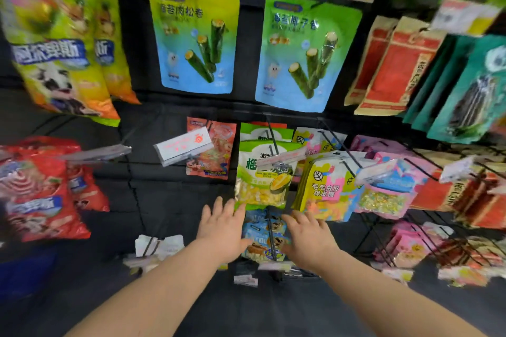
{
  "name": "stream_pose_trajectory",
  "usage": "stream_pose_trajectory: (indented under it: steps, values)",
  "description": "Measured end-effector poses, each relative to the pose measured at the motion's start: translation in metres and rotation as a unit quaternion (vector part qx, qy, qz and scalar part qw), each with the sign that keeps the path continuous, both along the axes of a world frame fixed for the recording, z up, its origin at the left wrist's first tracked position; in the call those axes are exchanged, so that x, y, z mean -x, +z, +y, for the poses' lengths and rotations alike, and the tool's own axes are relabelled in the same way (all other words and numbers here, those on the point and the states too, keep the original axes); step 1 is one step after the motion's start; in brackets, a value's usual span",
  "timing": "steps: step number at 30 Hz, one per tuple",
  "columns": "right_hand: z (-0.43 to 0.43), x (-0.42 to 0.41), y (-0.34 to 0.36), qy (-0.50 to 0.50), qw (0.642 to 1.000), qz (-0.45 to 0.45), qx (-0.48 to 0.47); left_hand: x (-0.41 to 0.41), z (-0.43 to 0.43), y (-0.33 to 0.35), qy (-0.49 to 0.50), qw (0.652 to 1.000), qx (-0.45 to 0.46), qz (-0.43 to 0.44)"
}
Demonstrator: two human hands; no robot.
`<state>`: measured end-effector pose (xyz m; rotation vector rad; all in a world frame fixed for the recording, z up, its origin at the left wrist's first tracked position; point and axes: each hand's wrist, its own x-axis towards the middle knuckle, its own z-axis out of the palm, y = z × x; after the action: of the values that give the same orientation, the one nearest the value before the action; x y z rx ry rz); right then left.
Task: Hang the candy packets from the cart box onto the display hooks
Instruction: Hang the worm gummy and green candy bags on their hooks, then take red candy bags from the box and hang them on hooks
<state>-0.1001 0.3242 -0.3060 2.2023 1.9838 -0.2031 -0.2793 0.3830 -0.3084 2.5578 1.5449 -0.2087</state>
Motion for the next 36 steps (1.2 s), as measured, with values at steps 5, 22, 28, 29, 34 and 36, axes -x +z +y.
stream_pose_trajectory:
  steps: [5,22,28,29,34,36]
  values:
    - [-0.023,0.017,0.013,0.043,0.999,0.007,0.007,0.022,-0.03,0.008,0.029,0.999,-0.015,0.008]
    - [-0.131,0.07,0.026,0.19,0.98,0.052,0.008,0.083,-0.206,0.011,0.174,0.984,-0.021,0.038]
    - [-0.145,0.122,0.038,0.244,0.969,0.036,-0.002,0.132,-0.236,0.019,0.23,0.973,-0.004,0.023]
    - [-0.146,0.132,0.039,0.252,0.967,0.031,-0.001,0.143,-0.24,0.019,0.236,0.972,-0.006,0.02]
    - [-0.144,0.211,0.043,0.292,0.956,0.019,-0.007,0.218,-0.258,0.018,0.267,0.963,-0.017,0.025]
    - [-0.146,0.255,0.04,0.308,0.951,0.024,-0.004,0.261,-0.269,0.016,0.289,0.957,-0.011,0.028]
